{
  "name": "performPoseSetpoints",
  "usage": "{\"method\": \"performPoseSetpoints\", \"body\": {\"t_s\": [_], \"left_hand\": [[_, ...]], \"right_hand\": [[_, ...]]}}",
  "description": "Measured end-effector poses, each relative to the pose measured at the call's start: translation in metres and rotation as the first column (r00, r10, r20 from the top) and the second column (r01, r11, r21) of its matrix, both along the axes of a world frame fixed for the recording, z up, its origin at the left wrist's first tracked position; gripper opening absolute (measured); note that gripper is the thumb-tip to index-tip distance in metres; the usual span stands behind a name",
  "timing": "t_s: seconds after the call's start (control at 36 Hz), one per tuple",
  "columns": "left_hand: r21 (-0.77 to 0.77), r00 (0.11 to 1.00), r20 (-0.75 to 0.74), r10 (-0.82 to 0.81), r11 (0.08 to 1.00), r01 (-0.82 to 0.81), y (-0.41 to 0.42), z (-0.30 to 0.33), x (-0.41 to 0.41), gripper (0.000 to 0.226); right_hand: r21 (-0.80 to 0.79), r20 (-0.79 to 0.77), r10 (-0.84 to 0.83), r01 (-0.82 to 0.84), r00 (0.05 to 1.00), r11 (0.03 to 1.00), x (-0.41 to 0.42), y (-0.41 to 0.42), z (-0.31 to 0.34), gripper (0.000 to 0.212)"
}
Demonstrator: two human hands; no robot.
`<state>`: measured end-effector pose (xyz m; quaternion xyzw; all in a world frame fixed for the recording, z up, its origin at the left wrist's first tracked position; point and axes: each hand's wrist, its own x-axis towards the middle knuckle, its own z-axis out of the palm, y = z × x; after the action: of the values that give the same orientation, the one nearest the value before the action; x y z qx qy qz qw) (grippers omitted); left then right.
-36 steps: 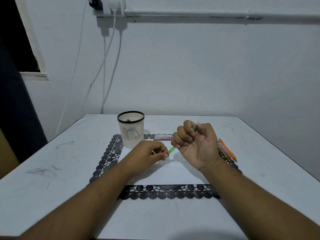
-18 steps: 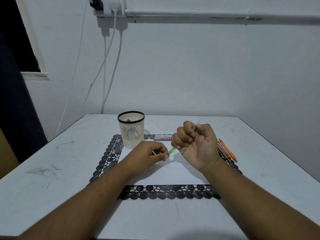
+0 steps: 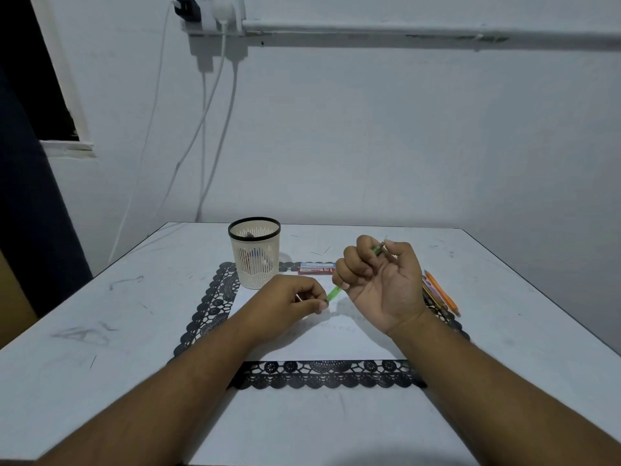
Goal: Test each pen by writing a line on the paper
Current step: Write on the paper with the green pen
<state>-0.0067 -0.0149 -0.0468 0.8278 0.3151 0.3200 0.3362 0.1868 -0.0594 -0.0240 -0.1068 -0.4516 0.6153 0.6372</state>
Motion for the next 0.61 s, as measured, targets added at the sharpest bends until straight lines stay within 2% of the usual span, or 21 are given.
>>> {"method": "performPoseSetpoints", "body": {"t_s": [0.31, 0.61], "left_hand": [[0.033, 0.999, 0.037, -0.006, 0.999, 0.005, 0.0000, 0.0029, -0.0015, 0.011], [0.054, 0.999, 0.054, -0.004, 0.999, 0.001, 0.0000, 0.0026, -0.0006, 0.010]], "right_hand": [[-0.167, -0.246, -0.102, 0.062, 0.964, 0.984, 0.0048, -0.0014, 0.0030, 0.029], [-0.187, -0.248, -0.142, 0.096, 0.958, 0.978, 0.0053, -0.0006, 0.0035, 0.024]]}}
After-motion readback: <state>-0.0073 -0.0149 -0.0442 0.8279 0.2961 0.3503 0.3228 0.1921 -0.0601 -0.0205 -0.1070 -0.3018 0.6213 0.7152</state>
